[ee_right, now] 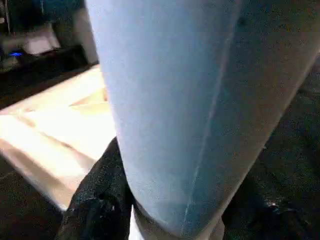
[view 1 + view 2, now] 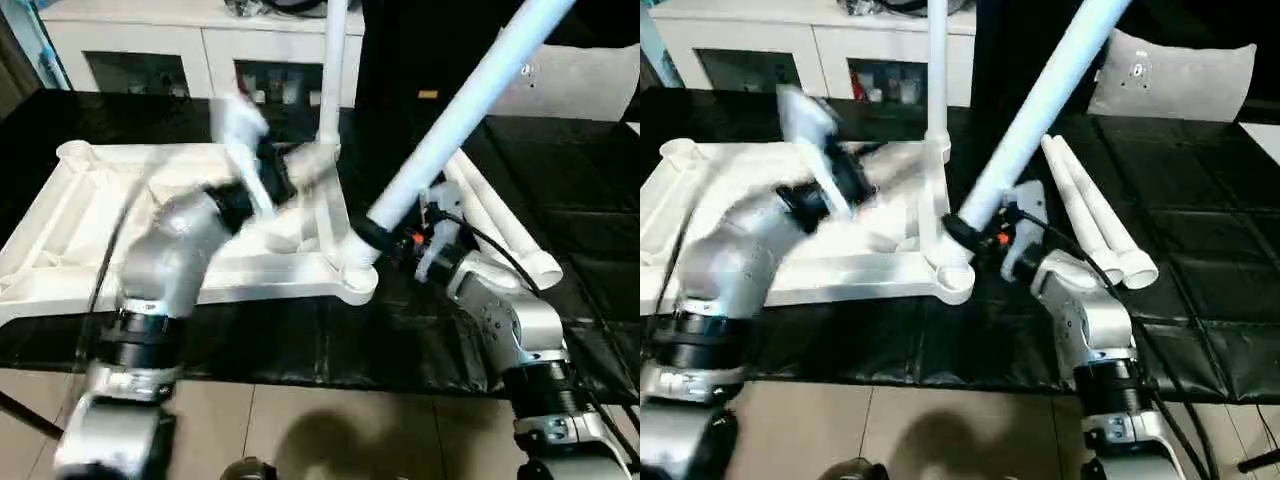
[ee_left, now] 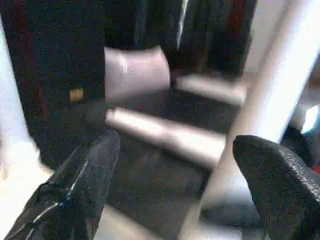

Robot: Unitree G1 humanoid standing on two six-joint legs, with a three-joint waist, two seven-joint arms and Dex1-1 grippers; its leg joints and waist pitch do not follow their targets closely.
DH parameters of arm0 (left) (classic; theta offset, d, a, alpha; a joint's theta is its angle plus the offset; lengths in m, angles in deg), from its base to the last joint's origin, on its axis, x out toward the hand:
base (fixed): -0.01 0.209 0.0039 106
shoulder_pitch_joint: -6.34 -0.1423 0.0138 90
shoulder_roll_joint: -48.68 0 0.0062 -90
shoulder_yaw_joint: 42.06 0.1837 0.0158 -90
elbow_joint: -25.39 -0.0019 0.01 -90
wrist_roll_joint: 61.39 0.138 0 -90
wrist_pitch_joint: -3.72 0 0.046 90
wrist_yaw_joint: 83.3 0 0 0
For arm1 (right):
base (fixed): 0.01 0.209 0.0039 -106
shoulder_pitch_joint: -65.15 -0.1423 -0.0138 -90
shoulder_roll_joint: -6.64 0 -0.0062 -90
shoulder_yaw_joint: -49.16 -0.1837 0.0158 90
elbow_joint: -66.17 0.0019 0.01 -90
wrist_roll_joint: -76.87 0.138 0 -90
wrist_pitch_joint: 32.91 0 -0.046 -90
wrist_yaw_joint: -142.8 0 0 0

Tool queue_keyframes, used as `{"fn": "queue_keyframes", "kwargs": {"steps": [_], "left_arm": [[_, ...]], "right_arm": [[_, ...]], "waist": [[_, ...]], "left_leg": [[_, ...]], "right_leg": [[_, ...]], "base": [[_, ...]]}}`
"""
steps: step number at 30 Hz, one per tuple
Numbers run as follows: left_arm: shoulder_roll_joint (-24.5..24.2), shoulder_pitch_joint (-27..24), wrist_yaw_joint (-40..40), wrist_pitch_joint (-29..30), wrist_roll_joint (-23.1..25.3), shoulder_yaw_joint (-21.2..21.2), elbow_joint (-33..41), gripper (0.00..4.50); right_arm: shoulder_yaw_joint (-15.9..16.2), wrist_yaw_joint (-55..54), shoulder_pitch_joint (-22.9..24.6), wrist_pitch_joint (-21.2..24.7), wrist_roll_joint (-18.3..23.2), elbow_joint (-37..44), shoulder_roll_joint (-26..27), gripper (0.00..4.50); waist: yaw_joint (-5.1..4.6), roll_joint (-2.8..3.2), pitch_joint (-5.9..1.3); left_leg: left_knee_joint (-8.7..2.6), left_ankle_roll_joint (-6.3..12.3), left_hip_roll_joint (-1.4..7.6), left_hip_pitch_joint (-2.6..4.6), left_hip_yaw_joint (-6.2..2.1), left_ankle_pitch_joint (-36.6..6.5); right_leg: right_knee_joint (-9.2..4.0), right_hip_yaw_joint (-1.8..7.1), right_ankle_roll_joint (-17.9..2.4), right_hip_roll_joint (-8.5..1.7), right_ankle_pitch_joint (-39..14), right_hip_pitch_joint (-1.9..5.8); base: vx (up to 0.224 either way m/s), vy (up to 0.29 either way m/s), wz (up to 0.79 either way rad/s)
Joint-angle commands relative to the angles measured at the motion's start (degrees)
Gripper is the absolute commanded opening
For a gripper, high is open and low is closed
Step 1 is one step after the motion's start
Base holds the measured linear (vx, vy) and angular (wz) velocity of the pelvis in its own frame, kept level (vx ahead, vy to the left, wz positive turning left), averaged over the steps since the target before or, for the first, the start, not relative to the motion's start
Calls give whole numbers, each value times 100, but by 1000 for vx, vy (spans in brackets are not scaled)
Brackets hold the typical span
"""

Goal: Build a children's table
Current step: Pick table leg, then insert table leg to table base

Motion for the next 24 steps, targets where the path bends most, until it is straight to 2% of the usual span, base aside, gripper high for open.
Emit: {"fn": "queue_keyframes", "kwargs": {"steps": [1,2,3,4,7,11,13,14,16,17,20,21,22,24], "left_arm": [[-222,-25,-452,-399,395,387,-336,411],[-222,-25,-452,-399,395,387,-336,411],[-417,-13,-864,-777,739,722,-706,411],[-558,18,-1164,-1115,1046,981,-1058,384],[-672,91,-1439,-1498,1301,1205,-1561,366],[-725,220,-1900,-1849,1411,1404,-2198,332],[-676,283,-2037,-1934,1393,1400,-2450,319],[-650,381,-2204,-2140,1480,1459,-2780,319],[-623,525,-2490,-2415,1583,1523,-3217,286],[-618,544,-2514,-2446,1595,1525,-3269,281],[-574,698,-2467,-2638,1687,1499,-3629,269],[-556,771,-2450,-2746,1721,1493,-3807,255],[-556,771,-2450,-2746,1721,1493,-3807,244],[-505,880,-2475,-2925,1785,1473,-4098,237]], "right_arm": [[-58,-206,-60,49,-205,-75,-112,191],[-58,-206,-60,49,-205,-75,-112,191],[-52,-236,-9,53,-228,-70,-114,191],[-41,-242,32,57,-235,-48,-121,191],[-25,-315,84,52,-283,-19,-142,191],[30,-401,225,-313,-485,-10,-215,191],[37,-317,284,-259,-440,31,-246,191],[13,-388,359,-435,-500,64,-220,191],[12,-583,433,-813,-684,61,-186,191],[13,-579,438,-766,-673,71,-189,191],[23,-225,458,168,-324,292,-325,191],[25,-76,496,70,-262,351,-342,191],[25,-76,496,70,-262,351,-342,191],[22,85,581,-65,-174,446,-359,191]], "waist": [[-10,23,-451],[-23,25,-454],[-28,29,-453],[-35,54,-446],[-48,82,-449],[-44,90,-458],[-38,103,-453],[-36,107,-452],[-34,96,-449],[-46,101,-447],[-45,107,-447],[-41,120,-447],[-30,106,-462],[-26,115,-457]], "left_leg": [[-423,-231,270,205,-164,-1166],[-419,-242,268,205,-153,-1163],[-420,-250,275,207,-156,-1169],[-424,-221,264,205,-156,-1234],[-440,-292,285,226,-161,-1424],[-435,-336,290,234,-150,-1478],[-434,-335,289,252,-145,-1595],[-436,-328,292,247,-146,-1631],[-438,-344,288,238,-151,-1654],[-447,-347,291,244,-157,-1710],[-447,-243,300,249,-159,-1714],[-439,-217,305,241,-153,-1718],[-424,-206,309,239,-153,-1677],[-422,-170,313,237,-153,-1649]], "right_leg": [[-405,233,-896,-298,-743,217],[-384,236,-933,-294,-692,220],[-385,235,-1008,-304,-617,223],[-410,236,-999,-295,-667,211],[-392,242,-1044,-322,-703,214],[-368,238,-1201,-334,-500,211],[-370,241,-1286,-330,-506,214],[-380,243,-1298,-342,-535,218],[-396,245,-1275,-361,-627,212],[-392,244,-1297,-356,-632,223],[-376,236,-1392,-335,-541,249],[-377,237,-1416,-339,-491,250],[-362,242,-1431,-368,-432,256],[-368,238,-1458,-369,-399,245]], "base": [[0,0,0],[0,0,0],[0,0,0],[0,0,0],[0,0,0],[0,0,0],[0,0,0],[0,0,0],[0,0,0],[0,0,0],[0,0,0],[0,0,0],[0,0,0],[0,0,0]]}}
